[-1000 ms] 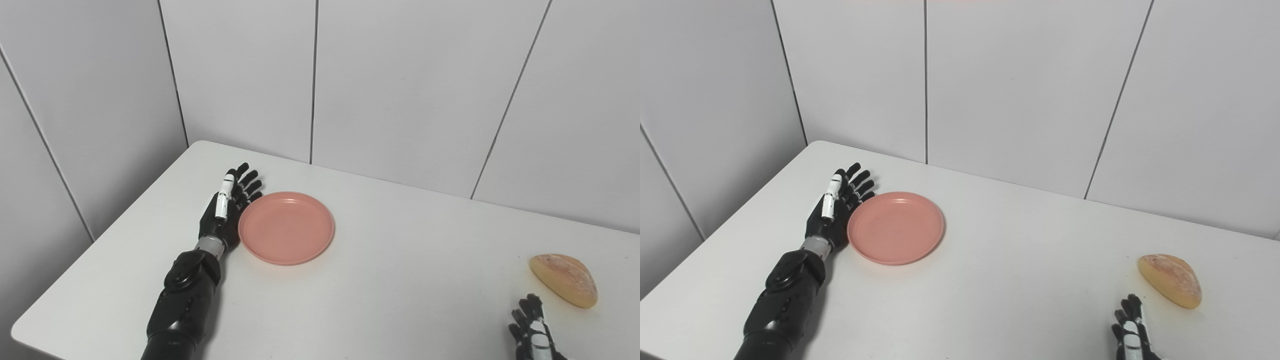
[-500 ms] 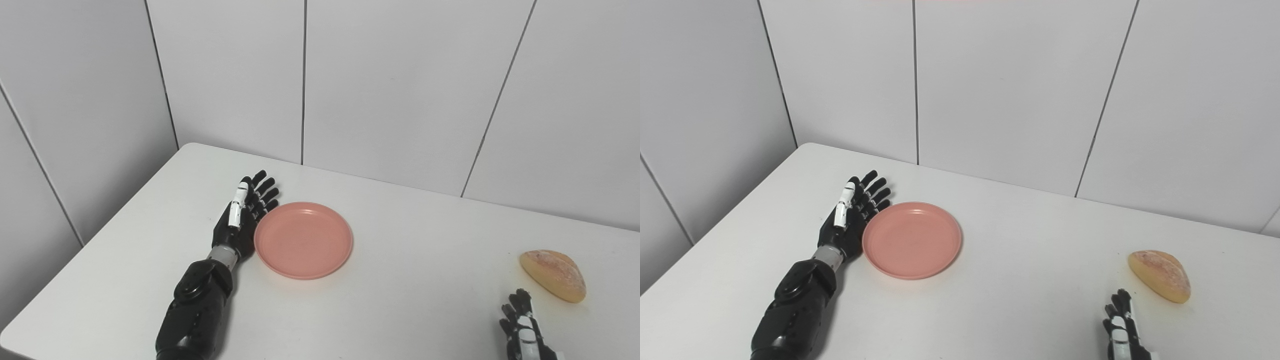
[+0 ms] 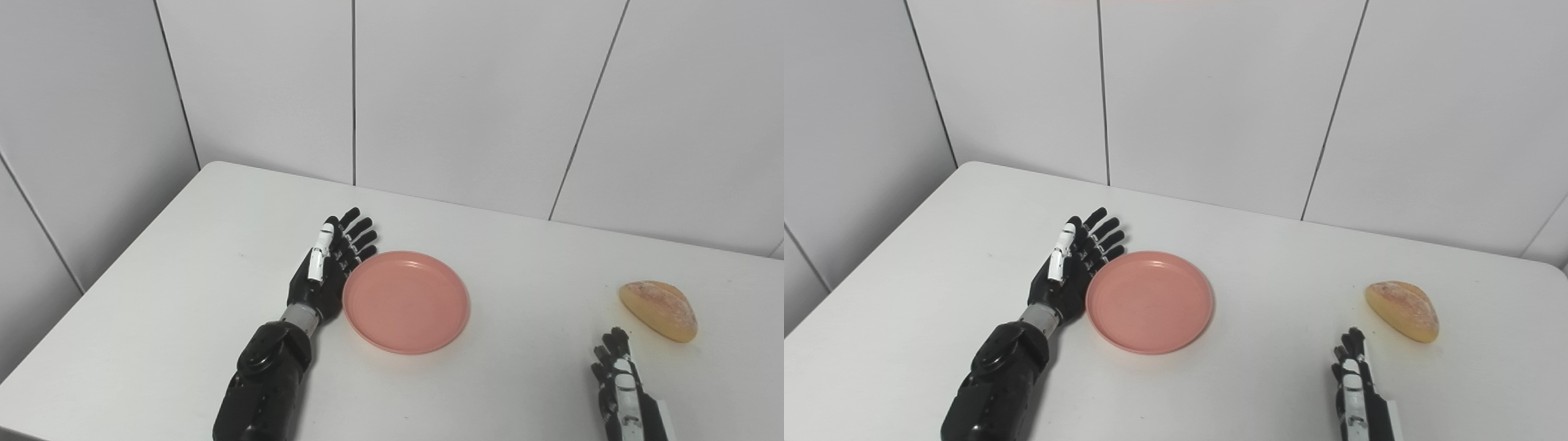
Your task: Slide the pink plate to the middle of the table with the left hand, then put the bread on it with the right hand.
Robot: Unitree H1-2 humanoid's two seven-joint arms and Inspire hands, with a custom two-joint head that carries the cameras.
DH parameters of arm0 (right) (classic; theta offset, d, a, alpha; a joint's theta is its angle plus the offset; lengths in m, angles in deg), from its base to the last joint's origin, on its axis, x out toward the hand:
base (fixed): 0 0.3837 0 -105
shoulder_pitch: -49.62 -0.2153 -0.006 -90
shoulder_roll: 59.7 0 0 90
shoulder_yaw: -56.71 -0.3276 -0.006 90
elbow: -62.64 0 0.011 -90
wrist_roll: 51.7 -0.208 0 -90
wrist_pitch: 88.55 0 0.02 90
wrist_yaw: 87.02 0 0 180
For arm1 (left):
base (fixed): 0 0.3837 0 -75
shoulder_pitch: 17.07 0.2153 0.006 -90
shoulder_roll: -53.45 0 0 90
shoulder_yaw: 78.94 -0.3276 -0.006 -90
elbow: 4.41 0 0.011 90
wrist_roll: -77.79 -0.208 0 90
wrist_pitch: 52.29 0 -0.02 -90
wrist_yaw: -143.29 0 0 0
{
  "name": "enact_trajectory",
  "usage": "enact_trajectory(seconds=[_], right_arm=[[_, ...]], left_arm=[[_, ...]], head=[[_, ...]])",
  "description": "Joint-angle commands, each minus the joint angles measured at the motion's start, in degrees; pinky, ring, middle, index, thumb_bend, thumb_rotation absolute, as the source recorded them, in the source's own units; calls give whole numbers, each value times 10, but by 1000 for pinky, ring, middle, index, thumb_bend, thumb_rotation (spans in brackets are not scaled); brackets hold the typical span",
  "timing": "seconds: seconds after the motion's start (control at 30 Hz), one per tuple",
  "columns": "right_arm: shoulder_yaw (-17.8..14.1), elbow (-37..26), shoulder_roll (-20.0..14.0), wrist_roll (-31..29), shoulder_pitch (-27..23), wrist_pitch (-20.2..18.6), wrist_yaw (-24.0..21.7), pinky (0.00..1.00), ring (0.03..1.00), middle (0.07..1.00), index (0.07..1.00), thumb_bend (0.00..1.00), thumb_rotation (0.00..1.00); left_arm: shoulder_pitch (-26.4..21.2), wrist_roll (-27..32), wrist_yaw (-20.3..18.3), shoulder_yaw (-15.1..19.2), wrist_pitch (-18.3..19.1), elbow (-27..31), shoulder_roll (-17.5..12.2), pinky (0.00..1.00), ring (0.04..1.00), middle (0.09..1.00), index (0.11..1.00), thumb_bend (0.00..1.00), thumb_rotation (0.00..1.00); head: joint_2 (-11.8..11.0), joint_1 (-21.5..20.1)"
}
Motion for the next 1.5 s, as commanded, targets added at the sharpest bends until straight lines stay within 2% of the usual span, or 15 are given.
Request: enact_trajectory(seconds=[0.0,0.27,0.67,0.9,1.47], right_arm=[[4,-18,6,0,-7,-5,0,1000,996,1000,1000,308,1000],[4,-28,5,0,-7,-16,2,1000,988,998,1000,292,1000],[11,-37,14,19,-6,-20,12,1000,978,992,999,291,1000],[12,-44,19,14,-8,-36,14,1000,987,998,1000,284,1000],[17,-42,24,25,-10,-27,22,1000,978,993,999,301,1000]], left_arm=[[19,-9,6,-12,31,1,13,933,915,919,908,379,1000],[42,-23,15,-42,37,42,37,904,901,912,905,398,1000],[83,-21,27,-65,84,130,67,927,911,918,906,390,1000],[91,-24,26,-65,89,137,70,944,927,932,917,394,1000],[113,-36,27,-77,84,148,70,943,932,940,926,396,1000]], head=[[2,-1],[12,-7],[25,-35],[28,-44],[29,-66]])
